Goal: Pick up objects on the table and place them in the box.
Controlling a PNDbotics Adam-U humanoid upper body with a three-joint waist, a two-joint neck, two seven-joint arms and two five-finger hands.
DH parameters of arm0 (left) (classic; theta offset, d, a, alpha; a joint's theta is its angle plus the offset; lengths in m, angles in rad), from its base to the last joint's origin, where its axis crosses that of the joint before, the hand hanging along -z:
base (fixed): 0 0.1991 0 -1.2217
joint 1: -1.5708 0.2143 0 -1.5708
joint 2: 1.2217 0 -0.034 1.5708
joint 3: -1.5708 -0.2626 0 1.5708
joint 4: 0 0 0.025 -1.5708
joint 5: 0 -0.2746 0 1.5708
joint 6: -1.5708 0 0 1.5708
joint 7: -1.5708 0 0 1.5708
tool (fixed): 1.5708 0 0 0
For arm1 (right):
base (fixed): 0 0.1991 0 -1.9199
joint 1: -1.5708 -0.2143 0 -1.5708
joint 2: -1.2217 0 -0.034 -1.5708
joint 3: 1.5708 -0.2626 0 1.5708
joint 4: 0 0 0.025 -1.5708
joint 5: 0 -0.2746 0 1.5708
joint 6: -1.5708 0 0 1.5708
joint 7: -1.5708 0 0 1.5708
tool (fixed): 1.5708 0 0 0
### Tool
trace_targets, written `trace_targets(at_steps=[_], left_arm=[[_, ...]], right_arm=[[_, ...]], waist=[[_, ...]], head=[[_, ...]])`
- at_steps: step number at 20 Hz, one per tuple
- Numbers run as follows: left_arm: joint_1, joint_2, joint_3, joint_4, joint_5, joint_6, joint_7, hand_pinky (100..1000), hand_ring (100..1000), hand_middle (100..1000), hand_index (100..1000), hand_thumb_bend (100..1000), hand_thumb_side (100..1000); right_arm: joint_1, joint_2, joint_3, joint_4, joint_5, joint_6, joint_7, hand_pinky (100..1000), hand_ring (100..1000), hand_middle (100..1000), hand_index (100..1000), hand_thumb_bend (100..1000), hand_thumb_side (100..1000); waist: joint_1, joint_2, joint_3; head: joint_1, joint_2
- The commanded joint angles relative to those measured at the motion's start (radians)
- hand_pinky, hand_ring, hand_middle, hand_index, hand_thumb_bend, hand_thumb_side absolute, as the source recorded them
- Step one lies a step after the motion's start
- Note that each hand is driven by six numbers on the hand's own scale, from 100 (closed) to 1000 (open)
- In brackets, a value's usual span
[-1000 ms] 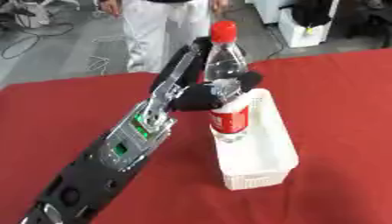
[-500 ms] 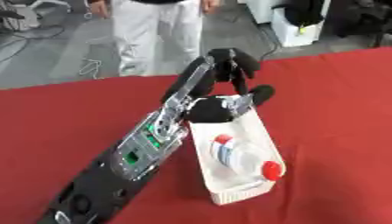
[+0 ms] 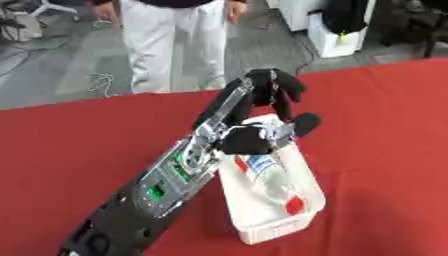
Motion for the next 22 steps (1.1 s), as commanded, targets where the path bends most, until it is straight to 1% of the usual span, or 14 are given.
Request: trace_targets(at_steps=[1,2,4,6,7,11,14,16,19,20,21,22], left_arm=[[-0.013,0.028,0.026,-0.056,0.015,-0.019,0.008,649,723,773,851,632,510],[-0.010,0.034,0.030,-0.069,0.010,-0.024,0.006,752,821,863,918,660,528],[-0.003,0.050,0.040,-0.093,-0.022,-0.038,-0.005,875,928,960,989,707,542],[0.003,0.059,0.046,-0.106,-0.055,-0.046,-0.011,965,999,1000,1000,741,562],[0.006,0.064,0.048,-0.112,-0.070,-0.050,-0.014,997,1000,1000,1000,754,569],[0.014,0.073,0.050,-0.122,-0.101,-0.053,-0.019,1000,1000,1000,1000,762,576],[0.016,0.074,0.049,-0.121,-0.102,-0.051,-0.017,992,1000,1000,1000,760,575],[0.020,0.075,0.049,-0.121,-0.087,-0.047,-0.011,990,1000,1000,1000,742,576],[0.035,0.079,0.040,-0.124,0.006,-0.017,0.014,1000,1000,1000,1000,680,606],[0.041,0.081,0.038,-0.128,0.049,-0.006,0.023,1000,1000,1000,1000,604,671],[0.051,0.084,0.037,-0.134,0.097,0.004,0.034,1000,1000,1000,1000,506,759],[0.059,0.088,0.039,-0.142,0.136,0.011,0.043,1000,1000,1000,1000,468,789]], right_arm=[[-0.003,-0.003,-0.002,-0.017,0.000,0.000,0.002,491,593,667,715,100,836],[-0.001,-0.004,-0.003,-0.016,0.000,0.000,0.001,491,593,667,715,100,836],[0.002,-0.005,-0.003,-0.014,0.001,0.000,0.000,491,593,666,715,100,836],[0.004,-0.006,-0.004,-0.012,0.002,-0.001,0.000,491,592,666,715,100,836],[0.005,-0.007,-0.004,-0.011,0.002,-0.001,-0.001,491,593,666,715,100,836],[0.009,-0.008,-0.005,-0.007,0.003,-0.003,-0.002,491,593,666,715,100,836],[0.011,-0.009,-0.005,-0.003,0.004,-0.004,-0.003,491,593,666,715,100,836],[0.014,-0.010,-0.005,0.000,0.004,-0.005,-0.003,491,592,666,715,100,836],[0.022,-0.013,-0.007,0.005,0.005,-0.006,-0.005,491,593,666,715,100,836],[0.026,-0.014,-0.008,0.007,0.005,-0.006,-0.006,491,593,666,715,100,836],[0.031,-0.016,-0.009,0.009,0.006,-0.005,-0.007,491,593,666,715,100,836],[0.035,-0.018,-0.010,0.011,0.007,-0.005,-0.009,491,593,666,715,100,835]], waist=[[-0.009,-0.023,0.005],[-0.009,-0.025,0.007],[-0.011,-0.032,0.013],[-0.013,-0.038,0.016],[-0.015,-0.041,0.018],[-0.021,-0.052,0.023],[-0.027,-0.059,0.028],[-0.031,-0.065,0.035],[-0.037,-0.078,0.055],[-0.039,-0.083,0.063],[-0.040,-0.090,0.075],[-0.041,-0.095,0.084]], head=[[0.005,-0.011],[0.003,-0.009],[-0.002,-0.006],[-0.005,-0.004],[-0.006,-0.004],[-0.005,-0.002],[-0.003,0.000],[-0.003,0.002],[0.000,0.007],[0.000,0.009],[0.001,0.012],[0.001,0.015]])
